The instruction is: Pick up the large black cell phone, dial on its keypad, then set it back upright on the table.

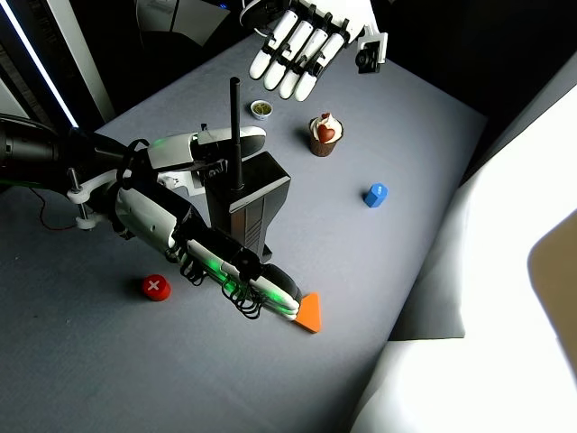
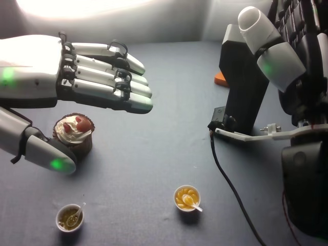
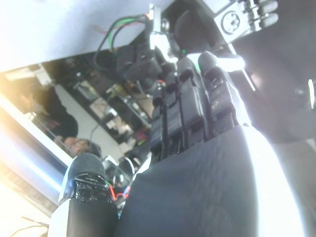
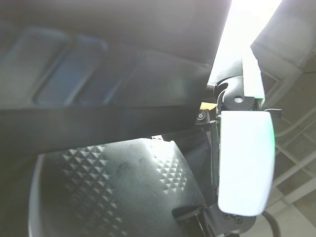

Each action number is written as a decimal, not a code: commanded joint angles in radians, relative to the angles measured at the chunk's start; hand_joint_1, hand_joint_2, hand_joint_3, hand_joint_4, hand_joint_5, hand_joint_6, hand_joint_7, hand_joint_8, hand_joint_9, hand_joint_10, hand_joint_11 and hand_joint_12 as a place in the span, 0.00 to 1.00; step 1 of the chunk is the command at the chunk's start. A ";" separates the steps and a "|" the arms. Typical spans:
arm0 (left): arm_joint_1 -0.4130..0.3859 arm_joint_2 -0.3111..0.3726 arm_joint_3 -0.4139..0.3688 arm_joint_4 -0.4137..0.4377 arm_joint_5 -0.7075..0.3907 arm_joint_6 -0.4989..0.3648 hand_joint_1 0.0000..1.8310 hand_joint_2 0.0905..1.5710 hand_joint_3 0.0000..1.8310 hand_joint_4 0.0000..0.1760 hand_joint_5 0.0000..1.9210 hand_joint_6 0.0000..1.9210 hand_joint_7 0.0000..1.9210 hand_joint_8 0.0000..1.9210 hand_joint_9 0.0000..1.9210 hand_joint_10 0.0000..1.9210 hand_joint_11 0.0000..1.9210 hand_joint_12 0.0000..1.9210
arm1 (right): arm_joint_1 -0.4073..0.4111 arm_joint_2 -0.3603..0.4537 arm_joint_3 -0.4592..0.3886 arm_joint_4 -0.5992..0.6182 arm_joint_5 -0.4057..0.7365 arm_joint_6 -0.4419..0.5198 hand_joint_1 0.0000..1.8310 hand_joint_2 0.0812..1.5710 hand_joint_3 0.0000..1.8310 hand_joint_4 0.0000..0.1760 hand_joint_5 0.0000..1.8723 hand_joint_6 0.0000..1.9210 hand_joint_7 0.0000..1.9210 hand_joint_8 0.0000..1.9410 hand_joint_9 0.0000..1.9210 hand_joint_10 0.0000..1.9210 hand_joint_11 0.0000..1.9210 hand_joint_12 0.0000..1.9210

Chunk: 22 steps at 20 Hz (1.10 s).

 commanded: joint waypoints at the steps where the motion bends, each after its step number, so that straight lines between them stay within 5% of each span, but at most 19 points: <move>1: -0.021 0.006 0.002 -0.098 -0.080 -0.002 0.00 0.73 0.00 0.00 0.12 0.00 0.14 0.00 0.14 0.00 0.00 0.28 | -0.001 0.011 -0.003 -0.072 0.096 0.011 0.47 0.57 0.00 0.00 0.00 0.00 0.00 0.00 0.00 0.00 0.00 0.00; 7: -0.021 0.006 0.000 -0.096 -0.088 0.013 0.00 0.73 0.00 0.00 0.10 0.00 0.13 0.00 0.11 0.00 0.00 0.21 | -0.021 0.011 -0.002 -0.058 0.094 0.011 0.44 0.57 0.00 0.00 0.00 0.00 0.00 0.00 0.00 0.00 0.00 0.00; 22: -0.017 0.001 -0.001 -0.098 -0.079 -0.019 0.00 0.73 0.00 0.00 0.12 0.00 0.14 0.00 0.13 0.00 0.00 0.28 | -0.052 0.000 -0.016 -0.074 0.067 0.015 0.56 0.62 0.01 0.00 0.00 0.00 0.00 0.00 0.00 0.00 0.00 0.00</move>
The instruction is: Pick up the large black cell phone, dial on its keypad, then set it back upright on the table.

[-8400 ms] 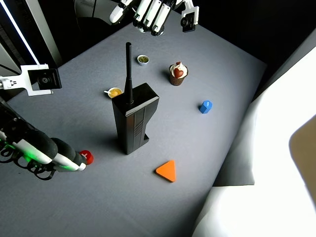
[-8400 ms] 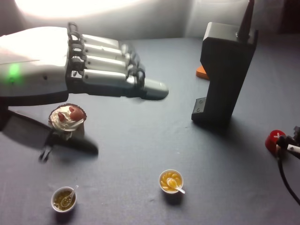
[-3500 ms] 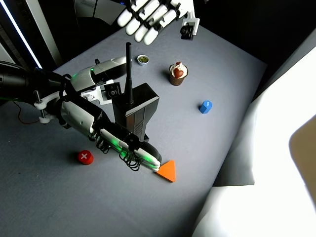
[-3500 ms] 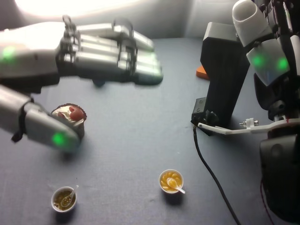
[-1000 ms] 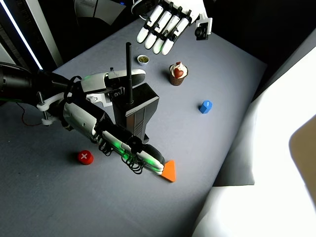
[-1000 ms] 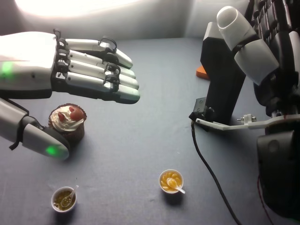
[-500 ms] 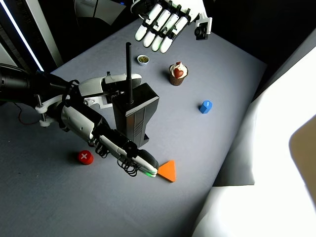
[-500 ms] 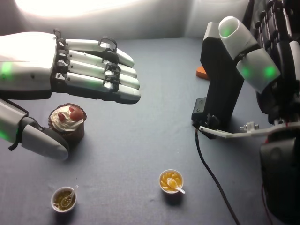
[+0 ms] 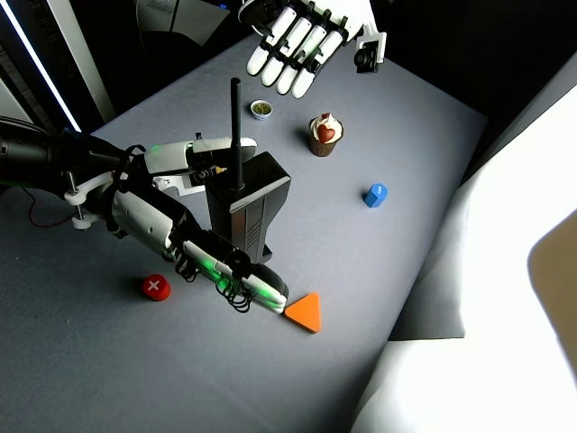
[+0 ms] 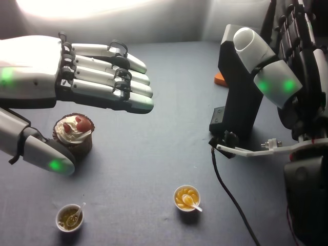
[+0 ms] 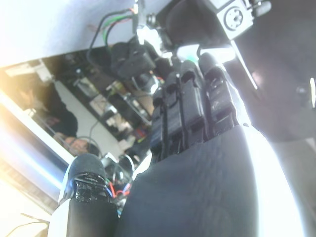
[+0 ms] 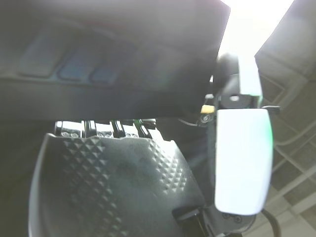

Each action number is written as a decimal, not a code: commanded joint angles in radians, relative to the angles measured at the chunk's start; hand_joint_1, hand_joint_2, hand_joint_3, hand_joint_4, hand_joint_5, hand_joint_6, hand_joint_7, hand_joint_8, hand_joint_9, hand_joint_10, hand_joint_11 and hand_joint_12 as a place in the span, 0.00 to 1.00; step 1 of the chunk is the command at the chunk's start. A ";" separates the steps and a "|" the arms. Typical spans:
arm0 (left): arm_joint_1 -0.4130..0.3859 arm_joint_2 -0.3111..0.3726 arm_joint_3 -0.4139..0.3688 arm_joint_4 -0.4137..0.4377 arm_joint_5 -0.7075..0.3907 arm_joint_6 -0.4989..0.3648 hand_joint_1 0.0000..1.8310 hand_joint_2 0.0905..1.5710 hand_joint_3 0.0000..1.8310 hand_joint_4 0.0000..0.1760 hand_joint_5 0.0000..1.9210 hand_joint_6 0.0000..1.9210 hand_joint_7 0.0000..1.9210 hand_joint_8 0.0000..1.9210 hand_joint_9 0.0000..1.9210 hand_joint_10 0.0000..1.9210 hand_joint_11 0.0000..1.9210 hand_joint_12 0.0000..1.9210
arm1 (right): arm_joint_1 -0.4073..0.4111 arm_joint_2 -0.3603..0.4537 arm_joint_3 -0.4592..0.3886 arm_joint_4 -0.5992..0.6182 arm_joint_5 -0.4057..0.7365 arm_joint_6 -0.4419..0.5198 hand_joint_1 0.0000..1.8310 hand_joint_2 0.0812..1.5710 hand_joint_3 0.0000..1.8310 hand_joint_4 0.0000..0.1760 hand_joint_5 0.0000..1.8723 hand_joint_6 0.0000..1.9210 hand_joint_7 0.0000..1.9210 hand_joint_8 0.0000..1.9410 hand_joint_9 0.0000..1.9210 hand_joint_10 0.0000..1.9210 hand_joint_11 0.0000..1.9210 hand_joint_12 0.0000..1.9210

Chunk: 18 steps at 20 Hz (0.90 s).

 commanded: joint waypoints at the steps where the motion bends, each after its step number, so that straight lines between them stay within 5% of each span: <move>1: -0.018 0.001 -0.001 -0.093 -0.067 -0.006 0.00 0.73 0.00 0.00 0.13 0.00 0.14 0.00 0.13 0.00 0.00 0.27 | -0.007 0.004 -0.001 -0.065 0.070 0.002 0.56 0.62 0.01 0.00 0.00 0.00 0.00 0.00 0.00 0.00 0.00 0.00; 9: -0.014 -0.001 -0.002 -0.079 -0.062 -0.031 0.00 0.73 0.00 0.00 0.11 0.00 0.12 0.00 0.11 0.00 0.00 0.30 | -0.020 0.001 -0.012 -0.089 0.062 0.005 0.54 0.62 0.00 0.00 0.00 0.00 0.00 0.00 0.00 0.00 0.00 0.00; 16: -0.014 -0.001 -0.005 -0.077 -0.059 -0.036 0.00 0.73 0.00 0.00 0.10 0.00 0.12 0.00 0.10 0.00 0.00 0.23 | -0.025 0.000 -0.014 -0.092 0.062 0.005 0.53 0.61 0.00 0.00 0.02 0.01 0.02 0.01 0.01 0.00 0.03 0.01; 18: -0.014 -0.001 -0.007 -0.077 -0.058 -0.038 0.00 0.73 0.00 0.00 0.11 0.00 0.13 0.00 0.12 0.01 0.00 0.26 | -0.025 0.000 -0.014 -0.092 0.062 0.005 0.57 0.61 0.00 0.00 0.10 0.01 0.12 0.01 0.10 0.01 0.00 0.32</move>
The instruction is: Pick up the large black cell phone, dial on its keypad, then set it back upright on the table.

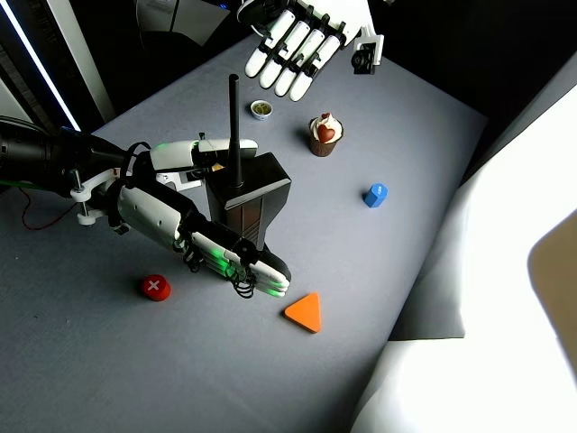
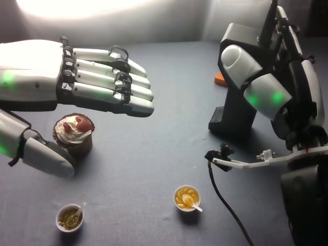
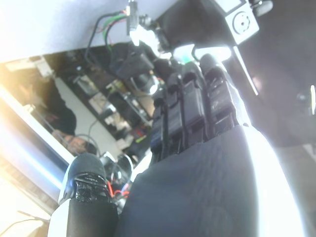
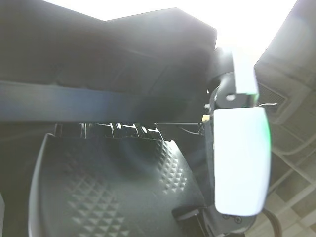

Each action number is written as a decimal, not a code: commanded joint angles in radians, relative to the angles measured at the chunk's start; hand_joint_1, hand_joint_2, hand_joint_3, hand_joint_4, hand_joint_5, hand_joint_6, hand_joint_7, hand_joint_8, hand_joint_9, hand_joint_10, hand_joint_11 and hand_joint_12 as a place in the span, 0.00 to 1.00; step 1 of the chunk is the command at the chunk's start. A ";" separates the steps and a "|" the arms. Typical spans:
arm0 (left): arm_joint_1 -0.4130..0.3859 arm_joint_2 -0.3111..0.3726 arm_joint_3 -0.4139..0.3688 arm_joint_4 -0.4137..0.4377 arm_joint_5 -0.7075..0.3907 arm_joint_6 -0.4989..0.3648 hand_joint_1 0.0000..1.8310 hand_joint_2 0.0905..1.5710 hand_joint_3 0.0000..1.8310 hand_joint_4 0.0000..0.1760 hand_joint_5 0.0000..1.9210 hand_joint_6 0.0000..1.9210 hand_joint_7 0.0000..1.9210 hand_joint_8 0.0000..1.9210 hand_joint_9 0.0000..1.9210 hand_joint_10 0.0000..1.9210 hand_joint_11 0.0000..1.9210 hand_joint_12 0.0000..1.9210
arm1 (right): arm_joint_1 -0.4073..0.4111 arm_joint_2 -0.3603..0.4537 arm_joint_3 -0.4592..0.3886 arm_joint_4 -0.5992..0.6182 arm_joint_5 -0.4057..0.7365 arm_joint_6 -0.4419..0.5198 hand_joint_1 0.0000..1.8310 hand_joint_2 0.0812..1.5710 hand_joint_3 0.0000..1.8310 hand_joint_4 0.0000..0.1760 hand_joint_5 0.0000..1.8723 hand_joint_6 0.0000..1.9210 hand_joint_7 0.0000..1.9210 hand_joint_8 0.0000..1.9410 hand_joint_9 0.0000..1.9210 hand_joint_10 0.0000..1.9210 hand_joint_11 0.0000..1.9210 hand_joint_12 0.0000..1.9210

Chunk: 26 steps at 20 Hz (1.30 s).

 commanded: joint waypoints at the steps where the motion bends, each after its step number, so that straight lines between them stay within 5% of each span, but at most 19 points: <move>1: -0.017 0.000 -0.007 -0.092 -0.063 -0.006 0.00 0.73 0.00 0.00 0.12 0.00 0.13 0.00 0.12 0.00 0.00 0.26 | -0.007 0.009 -0.001 -0.079 0.099 0.010 0.57 0.64 0.01 0.00 0.14 0.02 0.17 0.02 0.15 0.02 0.00 0.41; 6: -0.016 0.000 -0.008 -0.088 -0.062 -0.013 0.00 0.73 0.00 0.00 0.12 0.00 0.14 0.00 0.13 0.00 0.00 0.32 | -0.009 0.009 -0.001 -0.085 0.099 0.011 0.71 0.75 0.00 0.00 0.30 0.01 0.35 0.02 0.39 0.06 0.03 0.66; 7: -0.016 0.000 -0.008 -0.084 -0.061 -0.017 0.00 0.74 0.00 0.00 0.13 0.00 0.15 0.00 0.14 0.00 0.00 0.32 | -0.009 0.009 0.000 -0.086 0.099 0.011 0.78 0.77 0.00 0.00 0.40 0.03 0.37 0.53 0.38 0.65 0.11 0.74; 8: -0.016 0.000 -0.008 -0.084 -0.061 -0.017 0.00 0.73 0.00 0.00 0.13 0.00 0.15 0.00 0.14 0.00 0.00 0.31 | -0.009 0.009 0.000 -0.088 0.099 0.011 0.74 0.77 0.01 0.00 0.35 0.55 0.39 0.65 0.37 0.78 0.17 0.78; 9: -0.016 0.000 -0.008 -0.084 -0.061 -0.017 0.00 0.73 0.00 0.00 0.13 0.00 0.15 0.00 0.14 0.00 0.00 0.28 | -0.009 0.009 0.000 -0.091 0.099 0.011 0.79 0.75 0.00 0.00 0.41 0.60 0.44 0.58 0.39 0.71 0.27 0.92; 11: -0.016 0.000 -0.008 -0.084 -0.061 -0.017 0.00 0.73 0.00 0.00 0.12 0.00 0.15 0.00 0.14 0.00 0.00 0.25 | -0.009 0.010 0.000 -0.098 0.099 0.012 0.81 0.72 0.00 0.00 0.47 0.55 0.48 0.52 0.42 0.65 0.34 0.90; 12: -0.016 0.000 -0.008 -0.084 -0.062 -0.016 0.00 0.73 0.00 0.00 0.12 0.00 0.14 0.00 0.14 0.00 0.00 0.25 | -0.010 0.010 0.000 -0.103 0.099 0.013 0.76 0.71 0.00 0.00 0.48 0.56 0.49 0.52 0.42 0.70 0.33 0.81; 20: -0.022 0.002 -0.010 -0.110 -0.062 0.020 0.00 0.73 0.00 0.00 0.11 0.00 0.14 0.00 0.13 0.00 0.00 0.23 | -0.013 0.027 0.007 -0.274 0.106 0.050 0.75 0.71 0.00 0.00 0.48 0.54 0.50 0.50 0.45 0.69 0.35 0.73; 21: -0.024 0.002 -0.010 -0.117 -0.062 0.030 0.00 0.73 0.00 0.00 0.12 0.00 0.14 0.00 0.13 0.00 0.00 0.22 | -0.013 0.033 0.006 -0.304 0.110 0.059 0.80 0.71 0.00 0.00 0.48 0.52 0.48 0.50 0.46 0.64 0.35 0.85; 26: -0.027 0.003 -0.006 -0.137 -0.030 0.048 0.01 0.74 0.00 0.00 0.12 0.00 0.15 0.00 0.14 0.00 0.00 0.24 | -0.025 0.078 0.005 -0.475 0.141 0.099 0.81 0.72 0.00 0.00 0.45 0.55 0.46 0.52 0.46 0.64 0.36 0.89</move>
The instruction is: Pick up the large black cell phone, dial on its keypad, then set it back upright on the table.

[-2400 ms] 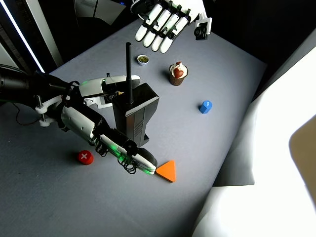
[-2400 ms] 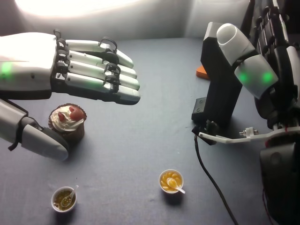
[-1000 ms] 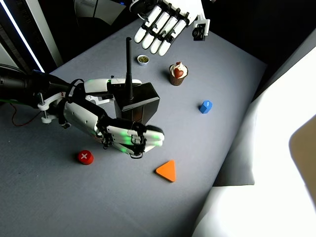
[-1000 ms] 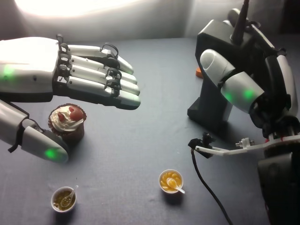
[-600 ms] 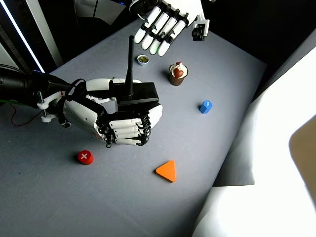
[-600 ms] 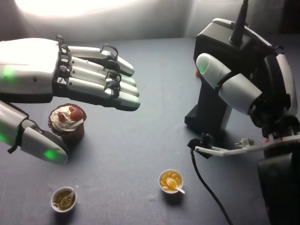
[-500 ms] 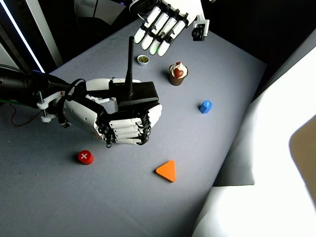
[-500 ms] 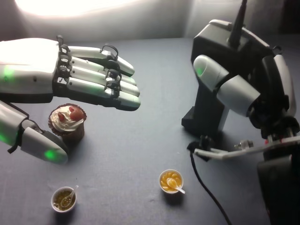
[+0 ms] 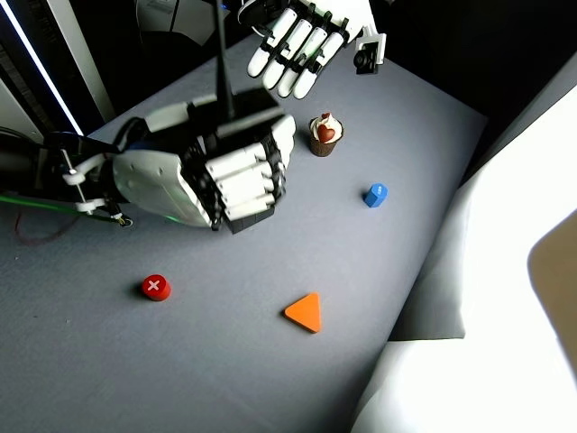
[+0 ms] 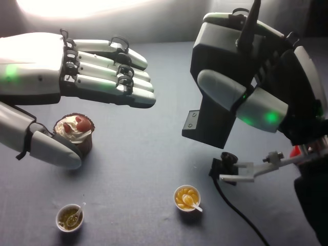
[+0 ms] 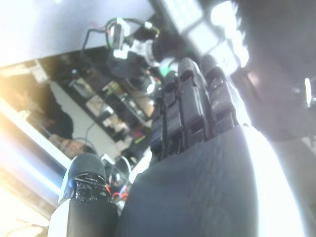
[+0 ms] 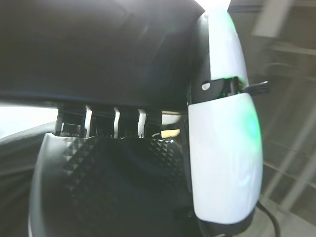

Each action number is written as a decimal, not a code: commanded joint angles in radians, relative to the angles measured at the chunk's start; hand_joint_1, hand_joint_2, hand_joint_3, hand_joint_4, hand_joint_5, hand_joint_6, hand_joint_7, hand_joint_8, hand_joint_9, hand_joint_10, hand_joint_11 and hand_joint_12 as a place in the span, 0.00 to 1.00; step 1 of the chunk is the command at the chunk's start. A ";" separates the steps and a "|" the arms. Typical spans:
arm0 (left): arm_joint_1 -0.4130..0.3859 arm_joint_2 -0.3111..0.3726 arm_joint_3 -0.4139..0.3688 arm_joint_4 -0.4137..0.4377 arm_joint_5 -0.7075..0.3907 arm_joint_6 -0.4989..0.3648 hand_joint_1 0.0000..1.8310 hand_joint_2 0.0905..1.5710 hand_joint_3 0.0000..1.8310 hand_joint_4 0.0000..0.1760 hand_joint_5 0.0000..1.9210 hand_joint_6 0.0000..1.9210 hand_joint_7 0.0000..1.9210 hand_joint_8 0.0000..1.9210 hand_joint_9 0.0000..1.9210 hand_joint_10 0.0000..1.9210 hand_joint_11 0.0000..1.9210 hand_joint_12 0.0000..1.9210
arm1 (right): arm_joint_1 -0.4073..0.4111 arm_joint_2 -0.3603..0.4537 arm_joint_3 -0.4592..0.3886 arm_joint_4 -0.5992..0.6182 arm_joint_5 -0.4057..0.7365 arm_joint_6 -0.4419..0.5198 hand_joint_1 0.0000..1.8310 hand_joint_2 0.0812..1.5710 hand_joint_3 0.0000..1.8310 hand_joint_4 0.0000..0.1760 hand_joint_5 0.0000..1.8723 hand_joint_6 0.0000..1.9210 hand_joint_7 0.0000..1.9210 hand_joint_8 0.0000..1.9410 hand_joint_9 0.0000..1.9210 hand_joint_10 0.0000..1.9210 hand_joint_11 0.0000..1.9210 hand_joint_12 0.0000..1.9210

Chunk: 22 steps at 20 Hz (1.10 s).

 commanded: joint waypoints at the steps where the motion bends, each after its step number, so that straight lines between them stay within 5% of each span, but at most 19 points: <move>1: -0.021 0.003 0.001 -0.099 -0.063 0.004 0.01 0.74 0.00 0.00 0.12 0.00 0.15 0.00 0.14 0.00 0.00 0.24 | 0.004 0.018 0.002 -0.068 0.133 0.028 0.81 0.72 0.00 0.00 0.45 0.55 0.46 0.52 0.46 0.64 0.36 0.89; 6: 0.001 -0.007 0.051 -0.159 -0.017 0.026 0.21 0.79 0.00 0.00 0.11 0.00 0.17 0.00 0.17 0.00 0.00 0.33 | 0.004 0.069 -0.017 -0.101 0.167 0.070 0.81 0.72 0.00 0.00 0.45 0.54 0.46 0.52 0.45 0.64 0.37 0.89; 9: 0.002 -0.033 0.097 -0.213 0.010 0.033 0.32 0.79 0.00 0.00 0.10 0.00 0.19 0.00 0.20 0.01 0.00 0.49 | -0.002 0.115 -0.080 -0.109 0.197 0.074 0.81 0.71 0.00 0.00 0.45 0.55 0.46 0.52 0.46 0.63 0.38 0.89; 14: 0.002 -0.058 0.098 -0.261 0.016 0.046 0.48 0.80 0.00 0.48 0.08 0.00 0.27 0.01 0.38 0.08 0.09 0.71 | 0.004 0.173 -0.130 -0.114 0.197 0.080 0.81 0.72 0.00 0.00 0.45 0.56 0.45 0.52 0.46 0.63 0.38 0.88; 15: 0.002 -0.058 0.094 -0.262 0.016 0.046 0.56 0.79 0.00 0.56 0.08 0.00 0.35 0.00 0.36 0.34 0.11 0.77 | 0.012 0.175 -0.126 -0.112 0.196 0.080 0.81 0.75 0.00 0.00 0.38 0.64 0.39 0.58 0.41 0.68 0.35 0.91; 16: 0.003 -0.057 0.090 -0.261 0.015 0.046 0.56 0.79 0.00 0.56 0.08 0.00 0.35 0.00 0.36 0.34 0.11 0.77 | 0.022 0.177 -0.124 -0.105 0.193 0.080 0.81 0.75 0.00 0.00 0.38 0.64 0.39 0.58 0.41 0.68 0.35 0.91; 17: 0.003 -0.056 0.086 -0.261 0.010 0.046 0.57 0.80 0.00 0.56 0.07 0.00 0.36 0.00 0.32 0.47 0.13 0.81 | 0.029 0.179 -0.127 -0.093 0.187 0.080 0.80 0.76 0.00 0.00 0.36 0.66 0.37 0.60 0.39 0.70 0.33 0.92; 19: 0.004 -0.056 0.077 -0.259 0.000 0.049 0.58 0.78 0.00 0.78 0.07 0.00 0.39 0.01 0.28 0.62 0.17 0.86 | 0.037 0.184 -0.136 -0.071 0.174 0.080 0.80 0.77 0.00 0.00 0.36 0.67 0.36 0.62 0.38 0.72 0.33 0.92; 20: 0.005 -0.056 0.074 -0.255 -0.001 0.049 0.68 0.78 0.01 0.78 0.06 0.00 0.36 0.60 0.25 0.74 0.14 0.92 | 0.043 0.190 -0.141 -0.071 0.171 0.080 0.81 0.74 0.00 0.00 0.41 0.62 0.39 0.60 0.42 0.68 0.37 0.90; 21: 0.006 -0.057 0.070 -0.251 0.002 0.049 0.69 0.80 0.00 0.84 0.06 0.00 0.34 0.76 0.24 0.81 0.08 0.98 | 0.048 0.195 -0.147 -0.071 0.171 0.079 0.81 0.73 0.00 0.00 0.44 0.58 0.41 0.58 0.43 0.66 0.39 0.89; 22: 0.006 -0.057 0.066 -0.250 0.004 0.051 0.69 0.82 0.00 0.73 0.05 0.00 0.32 0.81 0.22 0.91 0.10 1.00 | 0.050 0.197 -0.150 -0.071 0.171 0.079 0.81 0.73 0.00 0.00 0.44 0.57 0.42 0.57 0.43 0.66 0.39 0.88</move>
